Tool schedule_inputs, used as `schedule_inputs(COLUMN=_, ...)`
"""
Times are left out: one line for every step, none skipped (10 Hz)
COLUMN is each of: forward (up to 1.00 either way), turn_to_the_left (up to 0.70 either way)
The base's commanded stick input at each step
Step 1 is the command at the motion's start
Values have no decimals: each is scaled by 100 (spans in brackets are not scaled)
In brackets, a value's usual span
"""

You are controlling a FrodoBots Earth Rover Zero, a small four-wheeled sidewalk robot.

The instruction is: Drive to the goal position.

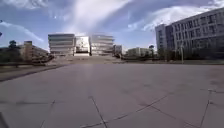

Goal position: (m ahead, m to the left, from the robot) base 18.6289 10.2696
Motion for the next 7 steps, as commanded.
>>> schedule_inputs(forward=70, turn_to_the_left=0)
schedule_inputs(forward=70, turn_to_the_left=0)
schedule_inputs(forward=70, turn_to_the_left=0)
schedule_inputs(forward=70, turn_to_the_left=0)
schedule_inputs(forward=70, turn_to_the_left=0)
schedule_inputs(forward=70, turn_to_the_left=0)
schedule_inputs(forward=70, turn_to_the_left=0)
